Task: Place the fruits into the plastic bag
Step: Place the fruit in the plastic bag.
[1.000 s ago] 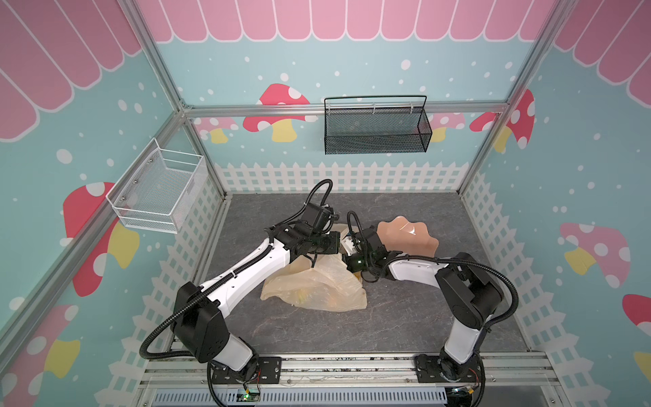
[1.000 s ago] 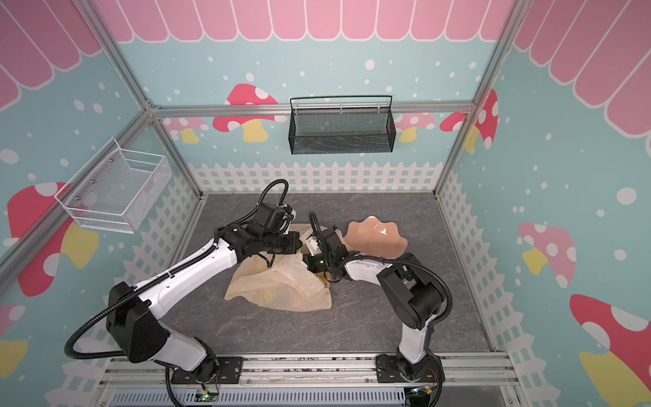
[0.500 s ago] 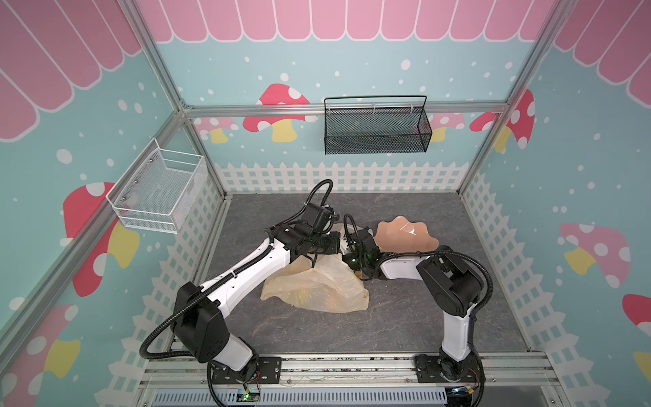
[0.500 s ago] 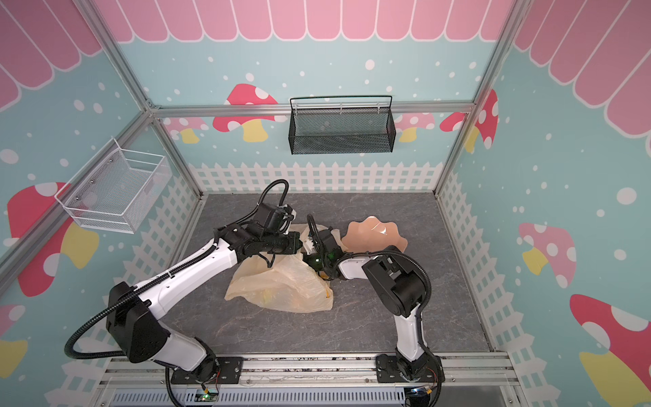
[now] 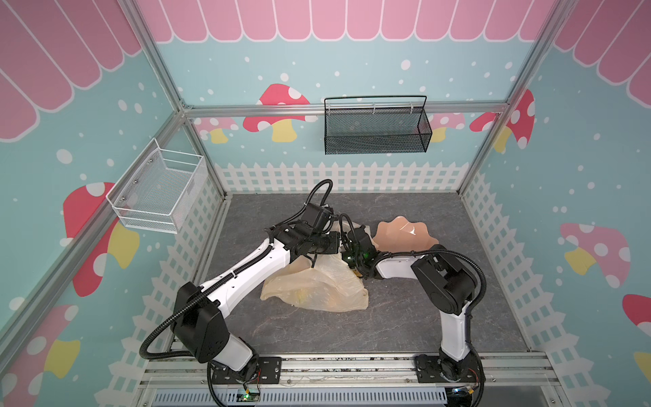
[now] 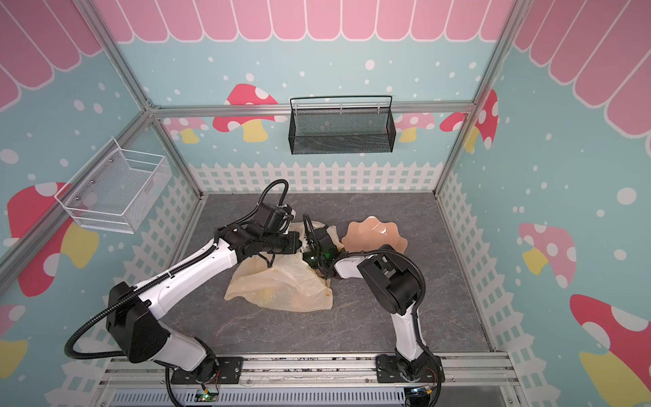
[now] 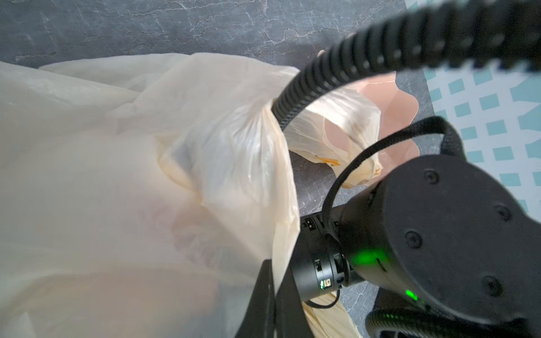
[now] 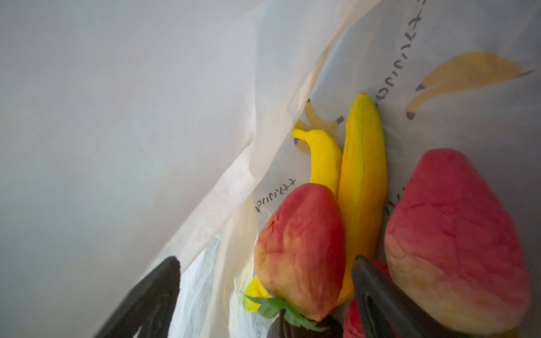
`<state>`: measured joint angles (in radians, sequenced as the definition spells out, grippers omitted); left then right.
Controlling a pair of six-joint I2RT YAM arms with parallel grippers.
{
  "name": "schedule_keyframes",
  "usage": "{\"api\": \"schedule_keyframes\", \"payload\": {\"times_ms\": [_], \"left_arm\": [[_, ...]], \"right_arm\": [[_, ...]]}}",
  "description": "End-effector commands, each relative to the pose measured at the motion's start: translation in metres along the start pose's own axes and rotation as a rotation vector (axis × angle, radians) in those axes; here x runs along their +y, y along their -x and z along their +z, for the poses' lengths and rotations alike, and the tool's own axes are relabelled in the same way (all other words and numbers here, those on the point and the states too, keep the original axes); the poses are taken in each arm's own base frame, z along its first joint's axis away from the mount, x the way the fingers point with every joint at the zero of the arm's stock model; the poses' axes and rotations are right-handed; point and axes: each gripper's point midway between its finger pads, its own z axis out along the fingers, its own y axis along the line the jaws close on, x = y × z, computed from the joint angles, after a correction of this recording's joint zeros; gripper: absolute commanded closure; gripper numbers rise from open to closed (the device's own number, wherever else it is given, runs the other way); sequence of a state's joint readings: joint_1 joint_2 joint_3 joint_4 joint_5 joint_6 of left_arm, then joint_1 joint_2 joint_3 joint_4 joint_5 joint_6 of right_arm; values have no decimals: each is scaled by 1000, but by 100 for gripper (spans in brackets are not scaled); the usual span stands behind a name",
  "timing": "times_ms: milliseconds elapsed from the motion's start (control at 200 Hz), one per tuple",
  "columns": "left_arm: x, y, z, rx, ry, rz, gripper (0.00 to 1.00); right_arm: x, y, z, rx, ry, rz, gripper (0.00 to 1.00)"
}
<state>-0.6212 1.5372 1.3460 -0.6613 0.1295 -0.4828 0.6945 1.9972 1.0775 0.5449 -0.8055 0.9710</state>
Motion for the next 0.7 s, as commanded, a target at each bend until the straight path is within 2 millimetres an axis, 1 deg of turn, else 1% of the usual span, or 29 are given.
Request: {"api": "schedule_keyframes", "payload": {"times_ms": [0,315,400,415,450,690], "left_arm": [[10,-2,-5,-4,26,-6,100],[24,-3,-8,-1,51,-23,100],[27,-4,-8,1,59,-30,100],[29,-4,-8,1,63,-33,100],[31,-4,-8,5,69,-40,100],[41,-5,-5,14,93,-59,100]], "right_arm": [[16,-1,-6,6,38,-19,5],[19,-7,-17,30,18,-29,2],[9,-11,-19,40,-23,-33,1],[18,-7,-23,28,-15,-53,1],[19,-7,-25,24,-21,-62,1],[10,-17,-40,10,-110,-91,1]]}}
